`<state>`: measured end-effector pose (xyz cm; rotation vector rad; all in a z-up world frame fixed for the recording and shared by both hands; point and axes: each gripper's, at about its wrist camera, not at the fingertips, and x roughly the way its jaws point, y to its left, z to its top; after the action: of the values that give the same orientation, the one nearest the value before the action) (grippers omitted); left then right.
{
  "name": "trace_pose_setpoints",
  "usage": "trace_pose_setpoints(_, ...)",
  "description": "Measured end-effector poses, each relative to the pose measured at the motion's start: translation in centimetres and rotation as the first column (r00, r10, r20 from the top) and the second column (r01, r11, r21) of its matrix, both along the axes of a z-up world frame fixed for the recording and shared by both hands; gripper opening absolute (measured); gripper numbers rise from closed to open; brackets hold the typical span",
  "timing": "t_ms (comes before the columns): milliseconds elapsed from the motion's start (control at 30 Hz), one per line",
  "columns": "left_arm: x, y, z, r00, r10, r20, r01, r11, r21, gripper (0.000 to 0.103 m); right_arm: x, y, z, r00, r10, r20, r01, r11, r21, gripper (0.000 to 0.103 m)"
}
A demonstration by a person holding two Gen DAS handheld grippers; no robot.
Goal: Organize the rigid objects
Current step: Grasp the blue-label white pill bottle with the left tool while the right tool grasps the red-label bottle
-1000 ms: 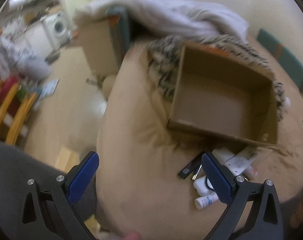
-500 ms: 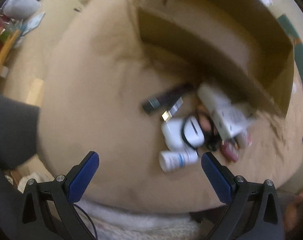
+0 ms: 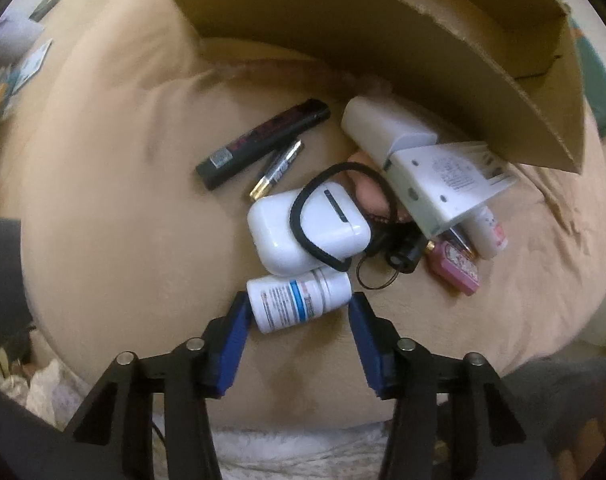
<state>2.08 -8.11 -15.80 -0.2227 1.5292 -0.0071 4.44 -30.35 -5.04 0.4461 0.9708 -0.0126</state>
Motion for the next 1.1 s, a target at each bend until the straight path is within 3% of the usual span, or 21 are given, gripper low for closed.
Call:
trace_pose_setpoints(133,0.4,2.0,0.2,0.999,-0.033,-0.001,0.033,0.999,0.01,0.043,0.1,-0.1,-0.4,1.0,0.0,-0.016,0.0,1.0,0.001,0.103)
trace_pose_setpoints(233,0.7,3.8,0.6,0.998,-0.062,-0.004,0.062,0.996,0.067,0.043,0.3,-0.9,-1.4,0.998,-0.008,-0.057,0.012,0.998,0.068,0.103)
trace_pose_setpoints(333,1.7,5.8,0.5,0.996,-0.086,-0.01,0.086,0.987,0.133,0.043,0.4,-1.6,-3.3,0.989,0.001,-0.146,0.017,0.992,0.123,0.103)
trace_pose_setpoints(400,2.4,6.6,0.2,0.996,-0.089,-0.023,0.091,0.986,0.139,0.043,0.3,-1.7,-4.5,0.977,0.002,-0.211,0.028,0.99,0.142,0.102)
trace_pose_setpoints(467,3.1,6.9,0.1,0.995,-0.095,-0.03,0.098,0.984,0.149,0.043,0.4,-1.4,-5.6,0.964,0.022,-0.266,0.015,0.991,0.134,0.076)
trace_pose_setpoints(567,3.9,6.4,0.0,0.995,-0.1,-0.024,0.102,0.981,0.164,0.043,0.7,-0.6,-6.9,0.946,0.057,-0.318,-0.018,0.992,0.123,0.057)
trace_pose_setpoints(867,4.7,6.9,-1.4,0.997,-0.081,-0.006,0.081,0.984,0.162,0.043,1.8,2.8,-10.9,0.886,0.108,-0.451,-0.137,0.99,-0.031,0.054)
trace_pose_setpoints(1100,4.6,7.4,-1.6,0.997,-0.071,-0.014,0.073,0.984,0.162,0.043,3.0,5.1,-12.3,0.873,0.158,-0.462,-0.229,0.968,-0.103,0.054)
